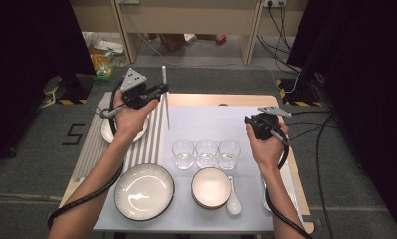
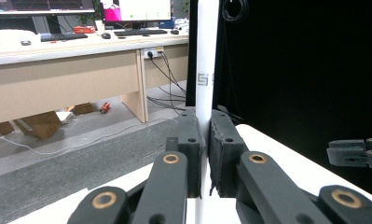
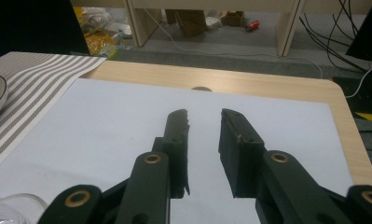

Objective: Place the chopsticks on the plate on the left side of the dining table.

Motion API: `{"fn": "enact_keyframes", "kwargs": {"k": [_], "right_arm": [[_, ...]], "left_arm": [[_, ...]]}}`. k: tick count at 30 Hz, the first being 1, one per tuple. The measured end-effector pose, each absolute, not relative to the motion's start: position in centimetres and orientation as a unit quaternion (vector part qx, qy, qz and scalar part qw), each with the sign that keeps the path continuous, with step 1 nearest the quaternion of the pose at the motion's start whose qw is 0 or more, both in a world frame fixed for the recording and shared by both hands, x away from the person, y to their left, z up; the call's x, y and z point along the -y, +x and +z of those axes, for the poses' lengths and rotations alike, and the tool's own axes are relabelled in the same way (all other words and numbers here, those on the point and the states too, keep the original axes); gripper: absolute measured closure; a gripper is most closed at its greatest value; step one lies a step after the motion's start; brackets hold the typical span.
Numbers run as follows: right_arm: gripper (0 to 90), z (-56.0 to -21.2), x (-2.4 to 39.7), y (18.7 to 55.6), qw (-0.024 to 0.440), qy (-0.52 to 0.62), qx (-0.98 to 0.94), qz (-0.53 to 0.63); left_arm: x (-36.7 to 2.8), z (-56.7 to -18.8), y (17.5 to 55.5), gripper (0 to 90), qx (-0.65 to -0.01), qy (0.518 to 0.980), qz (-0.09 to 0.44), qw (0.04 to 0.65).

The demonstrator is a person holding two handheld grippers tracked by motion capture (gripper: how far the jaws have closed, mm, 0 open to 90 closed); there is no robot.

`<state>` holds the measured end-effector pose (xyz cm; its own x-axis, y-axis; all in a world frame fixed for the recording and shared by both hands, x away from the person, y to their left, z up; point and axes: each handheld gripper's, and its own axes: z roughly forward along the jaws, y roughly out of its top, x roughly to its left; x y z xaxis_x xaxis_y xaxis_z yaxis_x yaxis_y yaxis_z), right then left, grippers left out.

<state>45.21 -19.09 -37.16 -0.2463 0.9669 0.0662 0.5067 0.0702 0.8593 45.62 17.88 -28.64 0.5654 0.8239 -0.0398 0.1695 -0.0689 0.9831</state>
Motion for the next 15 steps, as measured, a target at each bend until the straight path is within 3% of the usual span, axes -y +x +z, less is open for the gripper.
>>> {"fn": "enact_keyframes", "kwargs": {"k": [15], "right_arm": [[71.8,-38.4,20.4,44.3,0.279,0.559,-0.67,0.402]], "left_arm": [[-20.8,-29.2,43.5,83.7,-0.382,0.67,0.289,0.567]]}}
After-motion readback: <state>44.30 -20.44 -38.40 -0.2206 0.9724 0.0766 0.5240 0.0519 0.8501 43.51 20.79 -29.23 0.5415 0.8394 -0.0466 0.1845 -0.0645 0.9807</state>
